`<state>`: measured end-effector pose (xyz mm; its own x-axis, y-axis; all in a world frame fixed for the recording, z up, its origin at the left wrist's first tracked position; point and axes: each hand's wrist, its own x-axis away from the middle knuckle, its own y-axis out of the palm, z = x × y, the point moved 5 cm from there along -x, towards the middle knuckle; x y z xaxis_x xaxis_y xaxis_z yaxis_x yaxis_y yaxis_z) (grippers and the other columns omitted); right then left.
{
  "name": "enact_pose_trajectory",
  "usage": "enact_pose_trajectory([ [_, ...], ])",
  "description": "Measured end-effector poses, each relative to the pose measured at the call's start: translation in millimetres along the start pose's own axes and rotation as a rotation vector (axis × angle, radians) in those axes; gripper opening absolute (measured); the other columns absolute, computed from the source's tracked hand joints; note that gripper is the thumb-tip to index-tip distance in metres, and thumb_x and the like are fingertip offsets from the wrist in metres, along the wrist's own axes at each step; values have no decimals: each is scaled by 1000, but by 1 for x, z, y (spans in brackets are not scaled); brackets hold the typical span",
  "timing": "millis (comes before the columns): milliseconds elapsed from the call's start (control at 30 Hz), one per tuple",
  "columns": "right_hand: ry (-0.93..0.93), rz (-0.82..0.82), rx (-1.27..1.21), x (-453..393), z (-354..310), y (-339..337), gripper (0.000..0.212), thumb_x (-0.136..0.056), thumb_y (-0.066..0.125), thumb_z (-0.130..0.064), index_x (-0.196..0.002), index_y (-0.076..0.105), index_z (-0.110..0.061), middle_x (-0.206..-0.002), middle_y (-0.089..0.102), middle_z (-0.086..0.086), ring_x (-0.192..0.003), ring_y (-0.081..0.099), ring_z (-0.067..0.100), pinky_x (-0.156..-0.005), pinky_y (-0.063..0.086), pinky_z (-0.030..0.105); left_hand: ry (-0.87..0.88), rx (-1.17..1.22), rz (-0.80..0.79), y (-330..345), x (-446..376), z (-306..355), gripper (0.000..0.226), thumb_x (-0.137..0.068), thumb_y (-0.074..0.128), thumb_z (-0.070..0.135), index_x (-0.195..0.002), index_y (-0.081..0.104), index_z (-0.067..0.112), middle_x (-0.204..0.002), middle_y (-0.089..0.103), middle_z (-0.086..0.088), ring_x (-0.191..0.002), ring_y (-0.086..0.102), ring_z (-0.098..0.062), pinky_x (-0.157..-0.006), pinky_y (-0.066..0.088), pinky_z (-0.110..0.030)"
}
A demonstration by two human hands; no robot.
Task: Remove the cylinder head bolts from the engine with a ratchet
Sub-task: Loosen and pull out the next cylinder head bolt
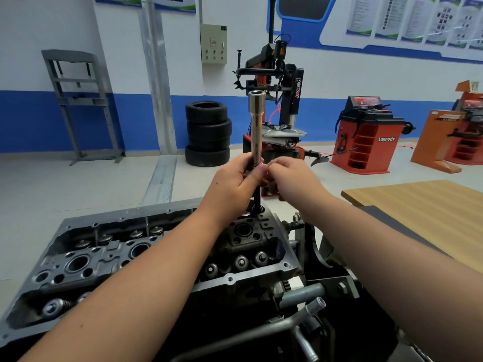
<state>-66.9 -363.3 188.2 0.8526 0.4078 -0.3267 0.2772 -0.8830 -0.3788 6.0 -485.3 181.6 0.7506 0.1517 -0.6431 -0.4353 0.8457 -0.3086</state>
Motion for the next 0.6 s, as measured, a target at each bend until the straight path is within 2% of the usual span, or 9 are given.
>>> enact_pose_trajectory([
  [100, 30, -210, 173, 10, 13, 10, 13, -77, 59, -18, -87, 67, -19, -61, 59, -9, -51, 49, 6, -53, 39, 27, -8, 18, 8, 0, 0, 2, 5, -99, 56, 39, -99, 62, 40, -95, 72, 1, -93, 72, -22, -87, 60, -55],
  [167, 36, -292, 344, 14, 20, 15, 13, -80, 69, -24, -93, 65, -24, -67, 62, -9, -51, 53, 5, -51, 39, 23, -15, 52, 11, 0, -1, 3, 5, -101, 58, 36, -99, 62, 37, -92, 71, 3, -91, 74, -18, -86, 61, -53],
  [233, -12, -255, 532, 13, 22, 18, 16, -84, 74, -36, -83, 59, -30, -72, 62, -7, -62, 57, 7, -53, 37, 24, -17, 83, 24, 0, -2, 3, 7, -104, 59, 30, -99, 63, 33, -88, 70, 2, -88, 75, -13, -86, 62, -50],
  [300, -82, -186, 609, 13, 21, 22, 25, -87, 72, -38, -73, 53, -29, -71, 59, -6, -67, 57, 12, -53, 35, 26, -13, 91, 25, -1, -3, 4, 8, -104, 59, 28, -99, 64, 32, -90, 71, -1, -88, 75, -13, -86, 62, -47],
  [433, -121, -157, 687, 13, 22, 29, 31, -89, 70, -40, -70, 50, -25, -73, 58, -3, -74, 57, 18, -54, 35, 27, -3, 73, 22, -1, -3, 7, 12, -105, 59, 26, -98, 63, 34, -90, 71, 3, -87, 76, -15, -86, 63, -42],
  [533, -130, -169, 728, 13, 21, 30, 35, -92, 66, -40, -69, 46, -24, -75, 58, 1, -77, 59, 24, -59, 38, 32, -19, 46, 39, -1, -3, 11, 13, -106, 59, 23, -98, 63, 33, -89, 70, 5, -86, 76, -12, -87, 62, -43],
  [600, -142, -158, 705, 15, 18, 29, 31, -94, 64, -39, -72, 50, -21, -78, 60, 4, -79, 60, 26, -62, 40, 34, -27, 30, 53, -1, -4, 17, 13, -106, 59, 23, -99, 62, 34, -93, 70, 6, -87, 75, -9, -89, 61, -45],
])
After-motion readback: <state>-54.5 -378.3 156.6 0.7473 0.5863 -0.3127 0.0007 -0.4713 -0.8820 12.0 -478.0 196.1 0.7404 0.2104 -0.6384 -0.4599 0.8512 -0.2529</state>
